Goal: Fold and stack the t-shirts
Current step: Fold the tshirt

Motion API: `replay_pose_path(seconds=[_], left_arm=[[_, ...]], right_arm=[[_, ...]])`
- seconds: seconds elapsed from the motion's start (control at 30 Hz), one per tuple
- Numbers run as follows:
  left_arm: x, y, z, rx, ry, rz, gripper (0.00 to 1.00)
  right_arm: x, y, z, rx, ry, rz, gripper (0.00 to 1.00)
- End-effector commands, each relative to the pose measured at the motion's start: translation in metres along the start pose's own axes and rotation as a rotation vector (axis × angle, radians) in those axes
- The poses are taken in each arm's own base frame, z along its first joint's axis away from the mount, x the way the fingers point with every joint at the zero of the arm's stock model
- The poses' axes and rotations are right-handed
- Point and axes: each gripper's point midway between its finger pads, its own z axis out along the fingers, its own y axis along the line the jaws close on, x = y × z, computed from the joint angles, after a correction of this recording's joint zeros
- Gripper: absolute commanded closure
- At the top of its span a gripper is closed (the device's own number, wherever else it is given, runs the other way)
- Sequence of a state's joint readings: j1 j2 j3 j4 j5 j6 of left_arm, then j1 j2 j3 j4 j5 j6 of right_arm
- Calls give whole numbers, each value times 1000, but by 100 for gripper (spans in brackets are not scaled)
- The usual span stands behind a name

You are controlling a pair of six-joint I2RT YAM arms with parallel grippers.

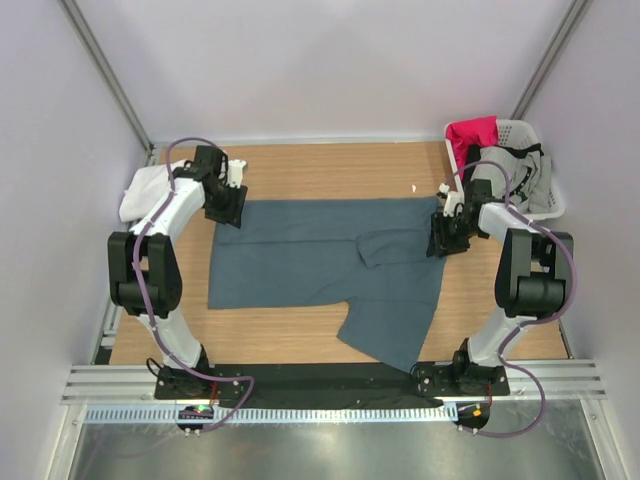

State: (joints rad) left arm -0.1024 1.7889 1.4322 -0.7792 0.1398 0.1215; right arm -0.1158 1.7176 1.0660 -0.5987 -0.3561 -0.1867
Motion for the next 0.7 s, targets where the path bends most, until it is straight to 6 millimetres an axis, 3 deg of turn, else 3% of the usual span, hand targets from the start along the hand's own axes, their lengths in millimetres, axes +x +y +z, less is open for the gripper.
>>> replay_pose_path(seconds=[0.0, 0.33, 0.5, 0.67], left_arm=[[3, 2, 2, 3, 9, 7, 55], [6, 1, 5, 7, 18, 1, 55], [5, 1, 5, 6, 16, 6, 55], [4, 0, 6, 14, 12, 1, 55]], right_arm=[[-8, -7, 5, 10, -27, -27, 55], [-9, -1, 4, -28, -42, -52, 70], [-4, 3, 1, -44, -34, -45, 97], [3, 16, -20, -69, -18, -44, 98]])
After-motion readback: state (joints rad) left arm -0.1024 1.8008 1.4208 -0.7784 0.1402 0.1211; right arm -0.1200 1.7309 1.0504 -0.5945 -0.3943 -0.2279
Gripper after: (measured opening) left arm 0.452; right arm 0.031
